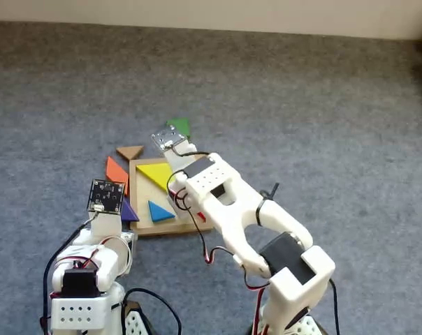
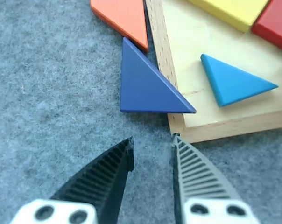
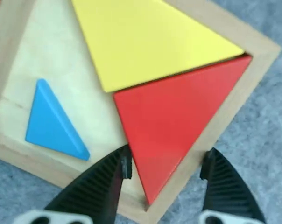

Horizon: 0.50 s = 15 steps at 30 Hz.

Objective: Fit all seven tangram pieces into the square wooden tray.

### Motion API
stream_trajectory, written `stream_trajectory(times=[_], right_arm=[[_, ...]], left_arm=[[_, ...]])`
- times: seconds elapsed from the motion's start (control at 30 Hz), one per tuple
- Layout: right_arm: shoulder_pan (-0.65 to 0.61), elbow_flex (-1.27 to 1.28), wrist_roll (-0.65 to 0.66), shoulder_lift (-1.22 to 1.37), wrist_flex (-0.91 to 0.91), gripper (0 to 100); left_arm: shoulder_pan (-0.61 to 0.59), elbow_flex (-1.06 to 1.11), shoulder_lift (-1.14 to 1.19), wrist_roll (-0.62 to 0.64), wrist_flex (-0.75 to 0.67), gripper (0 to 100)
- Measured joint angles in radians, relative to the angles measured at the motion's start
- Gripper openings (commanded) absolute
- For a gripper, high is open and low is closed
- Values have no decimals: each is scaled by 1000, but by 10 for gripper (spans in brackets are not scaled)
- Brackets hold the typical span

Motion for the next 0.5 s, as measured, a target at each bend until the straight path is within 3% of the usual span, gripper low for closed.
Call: stream_trajectory(times=[0.2, 0.5], right_arm=[[46, 0, 2, 0, 12, 163], [212, -12, 3, 0, 48, 128]], left_arm=[[0, 0, 0, 0, 0, 140], [0, 0, 0, 0, 0, 140]])
